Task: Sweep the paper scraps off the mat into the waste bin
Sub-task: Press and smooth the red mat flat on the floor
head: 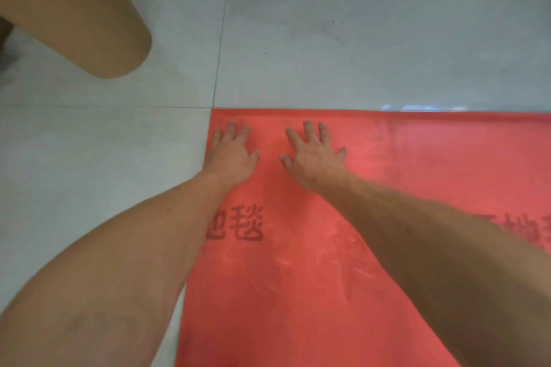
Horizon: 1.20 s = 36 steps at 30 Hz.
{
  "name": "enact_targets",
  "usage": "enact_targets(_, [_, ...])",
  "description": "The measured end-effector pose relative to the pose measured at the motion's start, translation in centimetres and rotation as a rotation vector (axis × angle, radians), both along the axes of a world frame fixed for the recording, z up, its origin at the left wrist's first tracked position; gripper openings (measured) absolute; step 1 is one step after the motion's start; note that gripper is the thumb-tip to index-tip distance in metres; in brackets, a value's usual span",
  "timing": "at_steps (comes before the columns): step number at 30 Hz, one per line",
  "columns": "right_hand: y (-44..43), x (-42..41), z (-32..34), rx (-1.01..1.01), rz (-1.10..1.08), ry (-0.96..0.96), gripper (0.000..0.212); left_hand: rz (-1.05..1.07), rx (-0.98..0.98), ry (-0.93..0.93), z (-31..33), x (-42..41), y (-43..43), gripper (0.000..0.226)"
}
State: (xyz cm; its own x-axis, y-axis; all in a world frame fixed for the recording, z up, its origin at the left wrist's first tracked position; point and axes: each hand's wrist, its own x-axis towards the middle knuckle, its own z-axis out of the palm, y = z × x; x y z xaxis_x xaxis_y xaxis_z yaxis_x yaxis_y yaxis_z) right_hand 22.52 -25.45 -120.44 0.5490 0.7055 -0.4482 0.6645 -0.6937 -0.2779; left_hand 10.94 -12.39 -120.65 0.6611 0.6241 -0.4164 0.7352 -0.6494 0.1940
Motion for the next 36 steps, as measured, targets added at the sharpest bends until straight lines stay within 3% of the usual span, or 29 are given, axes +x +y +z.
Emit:
enact_targets(7, [2.0, 0.6, -2.5, -0.12, -0.061, -0.001, 0.078, 0.043, -0.059, 0.134, -3.0, -0.5, 2.6, 0.091])
enact_targets(22, [2.4, 1.0, -2.9, -0.07, -0.063, 0.025, 0.08, 0.107, -0.07, 0.194, -2.8, 0.3, 2.8, 0.09])
enact_targets(27, [2.7, 1.1, -2.6, -0.091, -0.063, 0.02, 0.081, 0.07, -0.044, 0.193, -3.3, 0.2, 3.4, 0.092])
enact_targets(32, [3.9, 1.9, -2.1, -0.112, 0.06, -0.114, 0.087, 0.023, 0.028, 0.149, -1.1, 1.4, 3.3, 0.092])
enact_targets(36, [4.6, 2.1, -2.4, -0.133, 0.114, -0.013, 0.092, 0.003, -0.051, 0.092, -1.2, 2.5, 3.5, 0.097])
